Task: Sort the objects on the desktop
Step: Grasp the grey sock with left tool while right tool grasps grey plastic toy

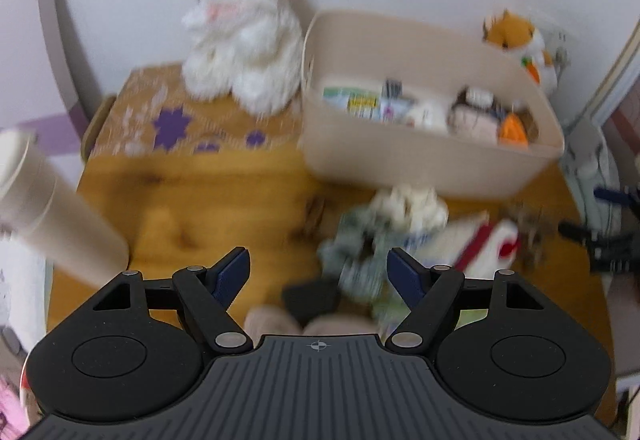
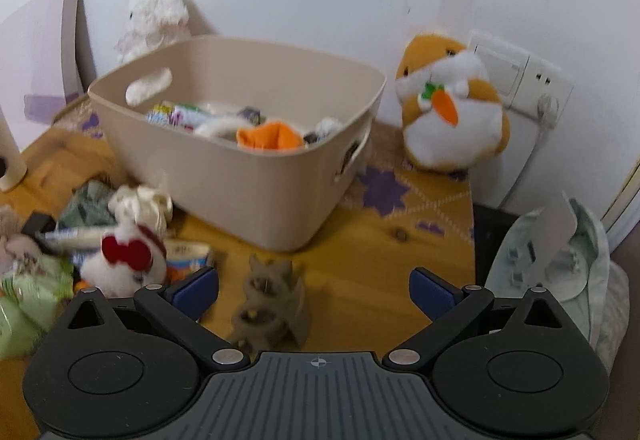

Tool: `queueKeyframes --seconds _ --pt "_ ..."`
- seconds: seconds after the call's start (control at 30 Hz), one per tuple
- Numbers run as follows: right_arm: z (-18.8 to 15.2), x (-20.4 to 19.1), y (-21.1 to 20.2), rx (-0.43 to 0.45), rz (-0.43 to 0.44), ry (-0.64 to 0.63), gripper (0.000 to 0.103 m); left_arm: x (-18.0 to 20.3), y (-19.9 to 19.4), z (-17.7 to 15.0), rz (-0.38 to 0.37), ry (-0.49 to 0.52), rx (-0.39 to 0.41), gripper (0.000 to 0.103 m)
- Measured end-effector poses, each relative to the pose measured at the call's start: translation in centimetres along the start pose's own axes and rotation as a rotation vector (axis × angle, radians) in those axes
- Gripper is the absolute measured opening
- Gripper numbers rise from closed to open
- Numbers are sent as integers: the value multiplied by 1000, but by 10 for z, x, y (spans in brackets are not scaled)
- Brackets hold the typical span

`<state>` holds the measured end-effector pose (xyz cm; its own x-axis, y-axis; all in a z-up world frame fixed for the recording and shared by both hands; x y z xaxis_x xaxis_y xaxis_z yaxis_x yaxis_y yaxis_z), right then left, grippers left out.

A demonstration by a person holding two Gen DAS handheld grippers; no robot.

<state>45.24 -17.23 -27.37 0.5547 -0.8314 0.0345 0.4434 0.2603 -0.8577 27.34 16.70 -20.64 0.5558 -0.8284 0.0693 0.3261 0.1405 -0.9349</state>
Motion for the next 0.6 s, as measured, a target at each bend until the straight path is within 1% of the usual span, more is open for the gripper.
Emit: queueKeyframes --seconds 0.13,0.2,0.3,0.4,0.5,0.6 --pt "-9 -4 9 -37 2 -26 103 -10 9 -29 5 3 -56 77" --pt "-12 -6 14 -55 5 -34 103 -13 14 -40 -9 -9 -82 77" --pt "-15 -11 23 -80 21 -34 103 -14 22 -52 -8 -20 -117 77" --pt "-17 -16 32 -105 35 -37 103 -11 31 -59 -10 -17 -138 77" --pt "-17 -19 45 -134 26 -58 103 -10 42 -63 -10 -30 -161 77" --pt "-19 -21 57 -172 24 -75 103 -10 51 -64 -35 -61 -164 77"
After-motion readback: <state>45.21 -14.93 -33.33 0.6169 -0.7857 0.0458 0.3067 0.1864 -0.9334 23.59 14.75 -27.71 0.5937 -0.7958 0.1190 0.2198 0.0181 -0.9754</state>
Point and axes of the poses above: each gripper's, at about its wrist camera, not at the fingertips, and y roughly the way its jaws point, x to its right, z to its top, the point moved 10 cm from there along y, roughly the way its jaws point, and after that the axes turned 12 degrees about -x, right-handed, at the moved point
